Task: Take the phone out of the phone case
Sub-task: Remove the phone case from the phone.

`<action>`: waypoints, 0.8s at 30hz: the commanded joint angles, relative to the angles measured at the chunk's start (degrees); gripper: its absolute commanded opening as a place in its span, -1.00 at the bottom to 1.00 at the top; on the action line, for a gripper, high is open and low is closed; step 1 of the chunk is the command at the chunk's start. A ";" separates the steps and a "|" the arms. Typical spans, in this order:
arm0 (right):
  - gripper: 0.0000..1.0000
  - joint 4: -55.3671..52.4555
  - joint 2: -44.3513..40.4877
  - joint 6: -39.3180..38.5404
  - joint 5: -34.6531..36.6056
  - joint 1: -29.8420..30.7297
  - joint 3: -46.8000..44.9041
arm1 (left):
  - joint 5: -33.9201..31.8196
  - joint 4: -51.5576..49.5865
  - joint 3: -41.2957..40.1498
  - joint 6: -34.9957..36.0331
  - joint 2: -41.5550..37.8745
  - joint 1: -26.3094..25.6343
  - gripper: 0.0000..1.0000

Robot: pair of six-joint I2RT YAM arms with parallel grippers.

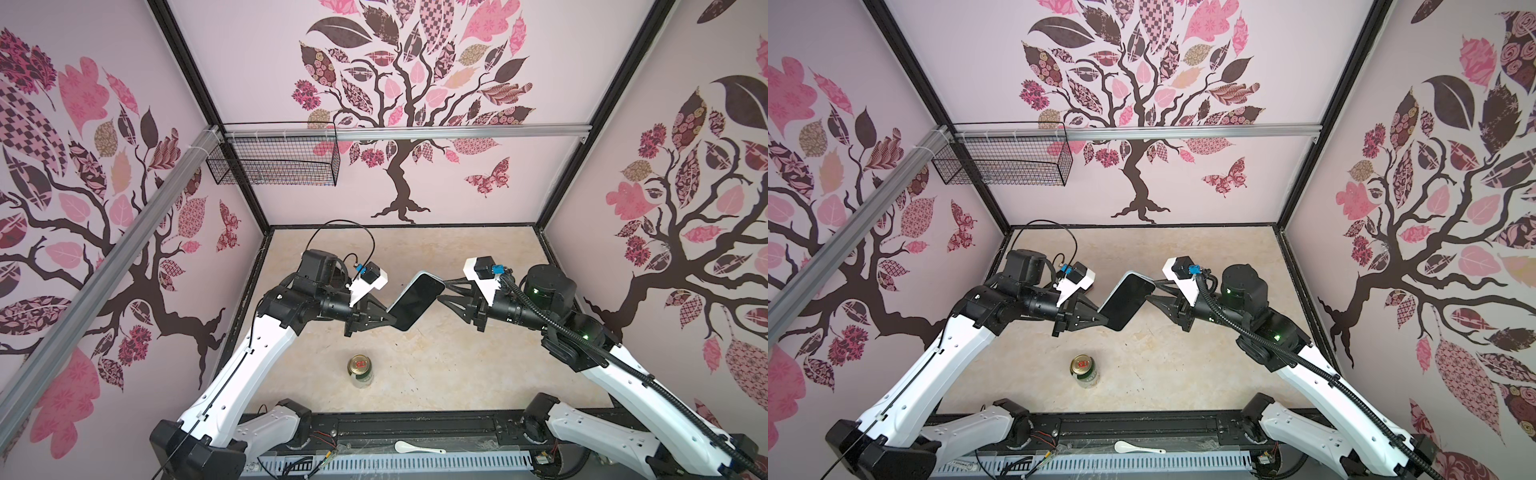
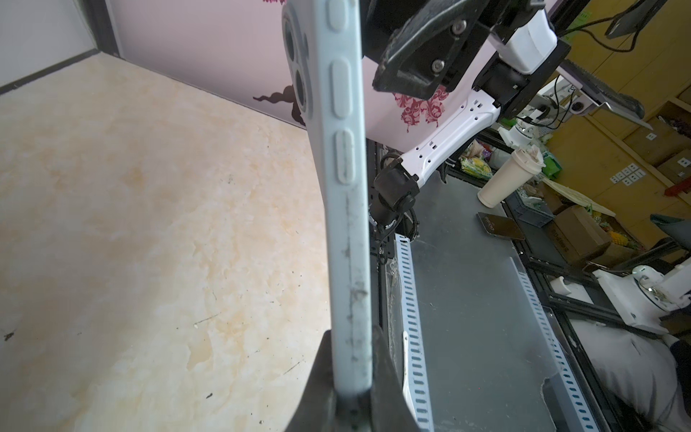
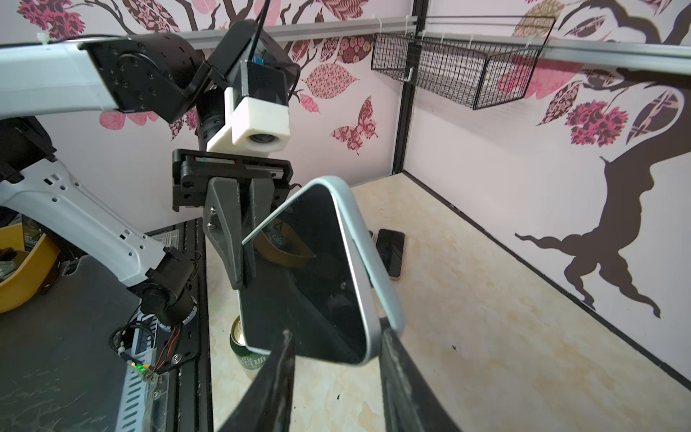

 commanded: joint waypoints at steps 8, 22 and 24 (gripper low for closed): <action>-0.20 -10.58 4.57 1.22 -10.55 1.84 1.54 | 6.82 -3.02 6.10 10.37 0.87 -3.37 -1.00; -0.30 14.33 -0.81 16.93 -28.05 1.44 -4.43 | 2.73 29.06 -5.29 -17.17 -3.50 -3.35 -1.00; -0.32 16.52 -1.11 18.15 -29.10 1.44 -4.93 | 2.34 30.70 -5.49 -18.80 -3.05 -3.37 -1.00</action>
